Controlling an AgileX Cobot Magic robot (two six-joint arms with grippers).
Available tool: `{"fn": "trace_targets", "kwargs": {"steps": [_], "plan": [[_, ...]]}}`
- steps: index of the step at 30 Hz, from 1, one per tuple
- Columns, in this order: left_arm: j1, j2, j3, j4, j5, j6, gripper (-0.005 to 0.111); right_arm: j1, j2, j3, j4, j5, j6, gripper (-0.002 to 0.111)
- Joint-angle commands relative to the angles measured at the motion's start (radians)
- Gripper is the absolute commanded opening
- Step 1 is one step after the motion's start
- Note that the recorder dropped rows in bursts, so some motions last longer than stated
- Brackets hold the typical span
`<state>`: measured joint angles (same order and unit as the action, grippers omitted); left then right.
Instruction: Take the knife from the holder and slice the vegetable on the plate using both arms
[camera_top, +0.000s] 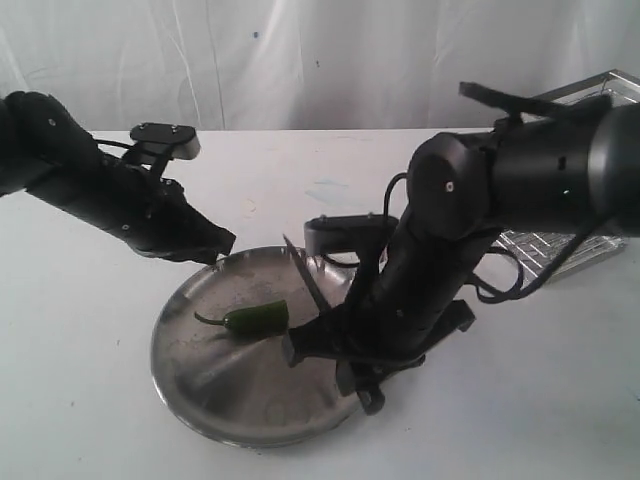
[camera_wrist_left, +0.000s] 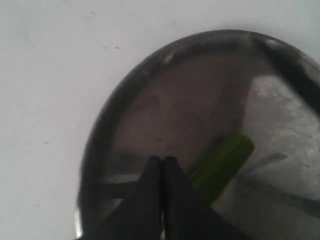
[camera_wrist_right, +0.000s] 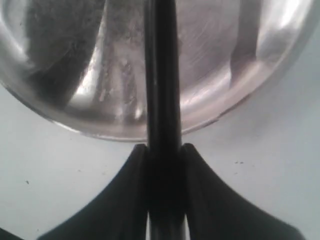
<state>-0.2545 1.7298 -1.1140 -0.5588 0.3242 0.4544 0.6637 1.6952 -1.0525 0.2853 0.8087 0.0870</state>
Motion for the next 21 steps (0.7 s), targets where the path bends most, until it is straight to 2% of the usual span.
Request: {"fn": "trace_targets", "kwargs": {"steps": [1, 7, 11, 21], "plan": [[0.003, 0.026, -0.002, -0.276, 0.032, 0.279, 0.000, 0.003, 0.058, -0.008, 0.050, -0.016, -0.039, 0.000], [0.003, 0.026, -0.003, -0.300, 0.018, 0.294, 0.000, 0.003, 0.073, -0.008, 0.116, -0.071, -0.052, 0.000], [0.003, 0.026, -0.003, -0.335, 0.019, 0.338, 0.000, 0.003, 0.078, -0.008, 0.118, -0.080, -0.060, 0.000], [0.011, 0.017, -0.003, -0.389, 0.018, 0.329, 0.000, 0.003, 0.081, -0.008, 0.118, -0.087, -0.059, 0.000]]}}
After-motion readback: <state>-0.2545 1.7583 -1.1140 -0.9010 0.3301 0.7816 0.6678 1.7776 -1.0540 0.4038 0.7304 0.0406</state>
